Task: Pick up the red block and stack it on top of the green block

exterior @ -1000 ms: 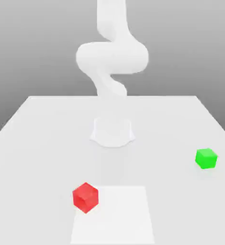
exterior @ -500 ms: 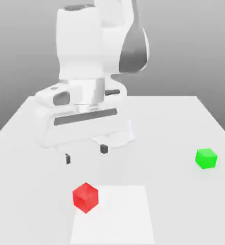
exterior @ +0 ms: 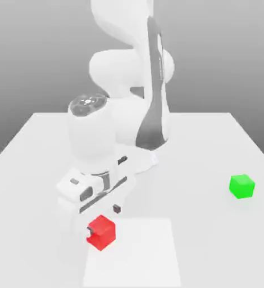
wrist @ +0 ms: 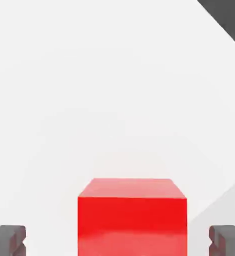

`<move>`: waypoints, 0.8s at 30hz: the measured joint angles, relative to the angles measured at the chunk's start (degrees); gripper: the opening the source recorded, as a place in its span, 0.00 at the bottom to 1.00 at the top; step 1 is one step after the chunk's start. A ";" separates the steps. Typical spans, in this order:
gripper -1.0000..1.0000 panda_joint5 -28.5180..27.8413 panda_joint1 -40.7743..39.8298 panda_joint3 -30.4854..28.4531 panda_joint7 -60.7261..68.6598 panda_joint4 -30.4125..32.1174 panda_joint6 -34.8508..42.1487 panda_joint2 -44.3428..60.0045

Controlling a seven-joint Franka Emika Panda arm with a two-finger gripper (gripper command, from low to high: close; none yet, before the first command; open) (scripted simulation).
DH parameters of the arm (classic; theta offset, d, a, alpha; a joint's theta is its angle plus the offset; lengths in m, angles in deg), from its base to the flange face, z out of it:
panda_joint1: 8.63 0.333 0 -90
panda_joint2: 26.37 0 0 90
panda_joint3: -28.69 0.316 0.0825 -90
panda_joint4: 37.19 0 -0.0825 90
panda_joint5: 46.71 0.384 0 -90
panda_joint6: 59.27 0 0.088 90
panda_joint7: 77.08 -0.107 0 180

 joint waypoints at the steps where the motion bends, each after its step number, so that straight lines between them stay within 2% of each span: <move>1: 0.50 0.69 -0.34 0.50 0.52 -0.12 -0.57 0.68; 9: 0.50 2.75 -1.04 1.97 2.03 -0.29 -6.64 5.16; 10: 0.00 2.64 -0.89 1.87 1.94 -0.24 -7.43 5.53; 17: 0.00 2.62 -0.92 1.89 1.92 -0.24 -7.41 5.59; 24: 0.00 2.00 -0.99 1.48 1.50 -0.32 -2.17 2.36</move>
